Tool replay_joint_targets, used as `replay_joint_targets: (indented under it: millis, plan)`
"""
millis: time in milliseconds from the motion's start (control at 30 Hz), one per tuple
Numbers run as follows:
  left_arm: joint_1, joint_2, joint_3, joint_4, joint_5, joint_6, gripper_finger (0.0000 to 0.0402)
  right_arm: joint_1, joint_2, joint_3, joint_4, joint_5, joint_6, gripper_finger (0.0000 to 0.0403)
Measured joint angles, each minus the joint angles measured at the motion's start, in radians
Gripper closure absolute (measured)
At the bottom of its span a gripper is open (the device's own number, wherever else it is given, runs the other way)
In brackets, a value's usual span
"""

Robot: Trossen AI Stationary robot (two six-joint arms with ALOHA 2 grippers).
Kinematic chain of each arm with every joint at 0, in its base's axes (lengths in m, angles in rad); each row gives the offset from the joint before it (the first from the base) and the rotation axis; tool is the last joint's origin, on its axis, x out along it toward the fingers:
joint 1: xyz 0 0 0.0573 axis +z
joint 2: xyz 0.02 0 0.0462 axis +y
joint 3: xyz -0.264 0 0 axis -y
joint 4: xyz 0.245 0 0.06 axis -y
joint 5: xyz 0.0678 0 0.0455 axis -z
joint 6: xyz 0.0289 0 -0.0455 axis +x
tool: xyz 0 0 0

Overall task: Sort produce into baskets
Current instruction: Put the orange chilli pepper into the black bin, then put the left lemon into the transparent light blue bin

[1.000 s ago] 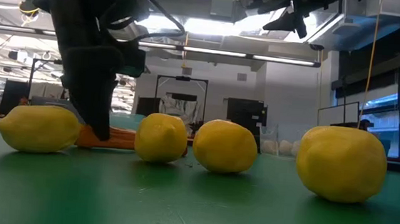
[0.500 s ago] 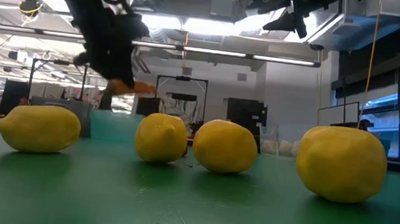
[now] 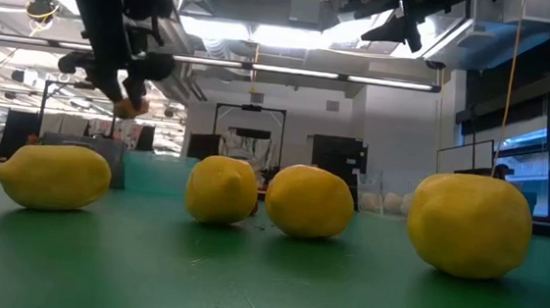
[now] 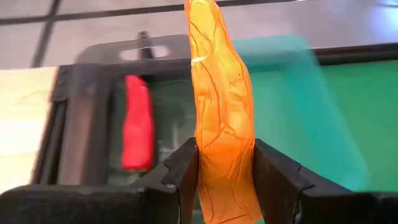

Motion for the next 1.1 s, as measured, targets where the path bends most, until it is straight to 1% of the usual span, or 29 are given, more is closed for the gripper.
replay_joint_targets:
  millis: [167, 400, 533, 700, 767, 833, 1000, 1100]
  plan:
    - [0.1, 0.059, -0.001, -0.032, 0.004, 0.001, 0.0274, 0.0, 0.0, 0.0, 0.0, 0.0, 0.0, 0.0155]
    - [0.189, 0.115, -0.048, 0.027, 0.04, 0.049, 0.0274, 0.0, 0.0, 0.0, 0.0, 0.0, 0.0, 0.0155]
    - [0.21, 0.119, -0.055, 0.119, 0.097, 0.158, 0.0274, 0.0, 0.0, 0.0, 0.0, 0.0, 0.0, 0.0155]
    - [0.214, 0.119, -0.055, 0.181, 0.108, 0.258, 0.0269, 0.0, 0.0, 0.0, -0.001, 0.0, -0.005, 0.0155]
    - [0.214, 0.119, -0.055, 0.176, 0.108, 0.303, 0.0253, 0.0, 0.0, 0.0, -0.001, 0.0, -0.005, 0.0155]
    - [0.217, 0.119, -0.055, 0.165, 0.109, 0.332, 0.0228, 0.0, 0.0, 0.0, -0.002, 0.0, -0.005, 0.0155]
    - [0.227, 0.119, -0.055, 0.163, 0.139, 0.287, 0.0165, 0.0, 0.0, 0.0, -0.009, 0.0, -0.006, 0.0155]
    - [0.227, 0.119, -0.055, 0.152, 0.143, 0.27, 0.0141, 0.0, 0.0, 0.0, -0.008, 0.0, -0.006, 0.0155]
